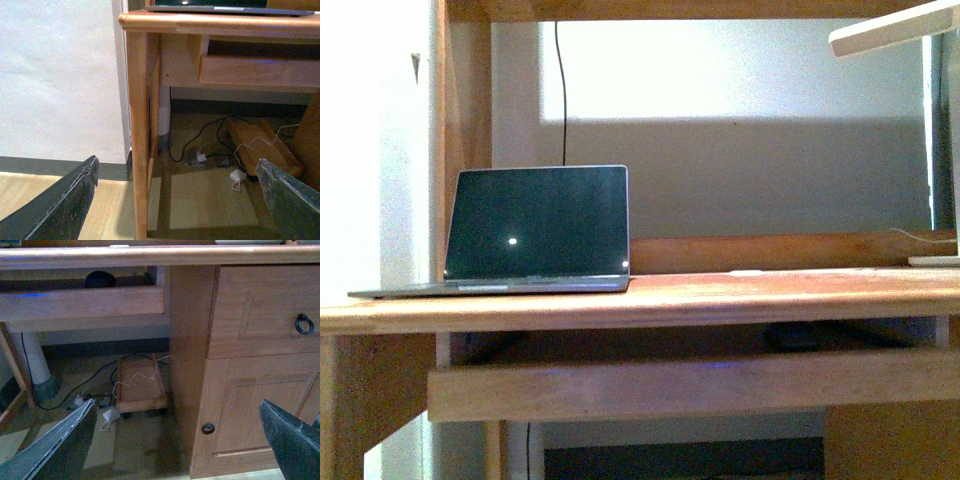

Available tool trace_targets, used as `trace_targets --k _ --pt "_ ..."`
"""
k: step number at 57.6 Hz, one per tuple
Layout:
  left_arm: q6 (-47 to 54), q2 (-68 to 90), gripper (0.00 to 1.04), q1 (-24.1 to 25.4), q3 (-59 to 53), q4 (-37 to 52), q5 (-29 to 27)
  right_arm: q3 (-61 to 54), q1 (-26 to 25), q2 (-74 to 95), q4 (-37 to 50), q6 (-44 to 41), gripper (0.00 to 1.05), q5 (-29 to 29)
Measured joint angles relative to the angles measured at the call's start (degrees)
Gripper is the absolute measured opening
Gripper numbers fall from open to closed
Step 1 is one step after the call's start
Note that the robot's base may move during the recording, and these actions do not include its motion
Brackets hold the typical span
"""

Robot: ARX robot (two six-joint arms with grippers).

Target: Place mouse

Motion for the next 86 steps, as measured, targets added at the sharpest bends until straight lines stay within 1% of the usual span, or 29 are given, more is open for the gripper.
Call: trace_targets --k 16,17,19,22,26,29,34,39,40,42,51,56,60,65,71,79,86 --pt "-0.1 0.0 0.97 0.0 0.0 0.0 0.3 0.0 0.0 0.0 0.0 0.0 0.97 0.0" --pt "-0.3 0.3 0.97 0.2 0.1 -0.3 1.0 0.0 0.0 0.0 0.0 0.0 0.97 0.0" --pt "-2.6 1.7 0.97 1.5 1.4 -4.1 6.2 0.0 0.0 0.0 0.0 0.0 0.97 0.0" --pt "-4.6 5.2 0.97 1.9 2.6 -7.0 10.6 0.0 0.0 0.0 0.0 0.0 0.97 -0.2" --pt "-4.4 9.2 0.97 1.2 2.7 -6.1 12.2 0.0 0.0 0.0 0.0 0.0 0.97 -0.1" --pt "-2.2 13.1 0.97 1.8 2.8 -2.4 14.2 0.0 0.0 0.0 0.0 0.0 0.97 -0.1" --pt "2.6 22.2 0.97 5.6 4.0 6.2 17.0 0.0 0.0 0.0 0.0 0.0 0.97 -0.1" --pt "10.8 35.7 0.97 9.9 6.3 18.5 19.0 0.0 0.0 0.0 0.0 0.0 0.97 -0.1" --pt "11.3 37.3 0.97 10.2 6.5 19.9 19.1 0.0 0.0 0.0 0.0 0.0 0.97 -0.1" --pt "16.1 43.9 0.97 10.9 7.7 26.1 19.1 0.0 0.0 0.0 0.0 0.0 0.97 -0.1" --pt "34.2 68.5 0.97 11.0 12.5 47.7 18.8 0.0 0.0 0.0 0.0 0.0 0.97 -0.1" --pt "43.4 79.6 0.97 10.0 16.4 56.8 18.8 0.0 0.0 0.0 0.0 0.0 0.97 -0.1" --pt "51.0 87.2 0.97 8.7 19.7 63.3 20.9 0.0 0.0 0.0 0.0 0.0 0.97 -0.2" --pt "59.0 93.9 0.97 7.3 23.5 66.7 23.6 0.0 0.0 0.0 0.0 0.0 0.97 -0.1" --pt "66.5 100.1 0.97 5.6 28.2 67.0 25.9 0.0 0.0 0.0 0.0 0.0 0.97 -0.1" --pt "73.2 105.7 0.97 3.6 33.3 65.3 28.9 0.0 0.0 0.0 0.0 0.0 0.97 -0.1" --pt "77.4 110.0 0.97 2.5 37.6 64.5 29.7 0.0 0.0 0.0 0.0 0.0 0.97 -0.1"
